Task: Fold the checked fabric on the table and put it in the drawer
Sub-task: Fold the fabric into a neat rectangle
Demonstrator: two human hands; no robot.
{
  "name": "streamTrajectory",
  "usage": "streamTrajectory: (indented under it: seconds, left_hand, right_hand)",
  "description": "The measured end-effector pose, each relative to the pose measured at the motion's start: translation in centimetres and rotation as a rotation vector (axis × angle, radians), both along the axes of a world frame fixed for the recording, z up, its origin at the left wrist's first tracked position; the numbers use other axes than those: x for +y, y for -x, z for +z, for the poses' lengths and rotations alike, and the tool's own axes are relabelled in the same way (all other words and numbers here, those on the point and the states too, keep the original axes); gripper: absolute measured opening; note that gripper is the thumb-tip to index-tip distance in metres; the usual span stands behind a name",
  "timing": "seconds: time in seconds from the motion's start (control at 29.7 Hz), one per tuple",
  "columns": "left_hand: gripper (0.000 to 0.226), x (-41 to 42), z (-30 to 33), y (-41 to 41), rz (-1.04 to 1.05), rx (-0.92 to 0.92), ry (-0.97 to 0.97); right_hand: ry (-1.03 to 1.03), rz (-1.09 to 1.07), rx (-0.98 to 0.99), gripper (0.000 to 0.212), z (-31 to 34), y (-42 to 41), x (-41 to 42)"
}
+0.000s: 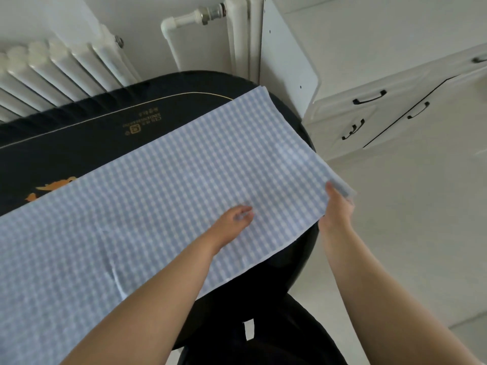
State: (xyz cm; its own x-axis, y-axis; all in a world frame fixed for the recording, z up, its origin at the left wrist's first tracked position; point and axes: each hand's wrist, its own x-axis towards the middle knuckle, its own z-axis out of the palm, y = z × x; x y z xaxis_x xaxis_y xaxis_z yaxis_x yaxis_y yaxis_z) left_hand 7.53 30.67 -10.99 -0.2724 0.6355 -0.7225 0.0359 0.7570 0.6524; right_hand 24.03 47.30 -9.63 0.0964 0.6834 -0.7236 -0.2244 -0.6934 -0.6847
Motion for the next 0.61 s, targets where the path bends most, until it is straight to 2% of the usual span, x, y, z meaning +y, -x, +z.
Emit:
streamTrajectory:
  seconds: [0.07,0.17,0.27,0.37,0.44,0.54,0.61]
  left_hand:
    - [0.049,-1.2,1.5,1.5,0.114,-0.245,0.007]
    - [0.076,-4.1,2.5,4.5,0.242,-0.541,-0.03]
    - [0.091,-7.9,4.4,7.9,0.486,-0.668,-0.161]
    - [0.094,-12.4,6.5,11.2,0.577,-0.549,-0.278]
    - [0.089,-15.6,7.5,13.0,0.592,-0.429,-0.343]
    - [0.095,-20.4,8.0,14.7,0.748,-0.083,-0.203]
    - [0.057,-23.8,6.7,15.4,0.808,0.217,-0.077]
  right_hand:
    - [-0.181,0.229,-0.018,0.013,1.8,2.0,-1.9]
    - [-0.481,0.664,-0.143,0.01,4.8,6.2,-6.8]
    - [-0.618,1.07,-0.2,0.012,6.5,10.1,-12.9]
    - [-0.805,1.385,-0.295,0.017,7.0,12.3,-19.5]
    - [-0.982,1.558,-0.27,0.018,6.7,13.3,-24.5]
    - [-1.016,1.755,-0.185,0.023,5.7,14.3,-31.3]
    - [-0.98,1.804,-0.138,0.025,4.8,14.6,-34.2]
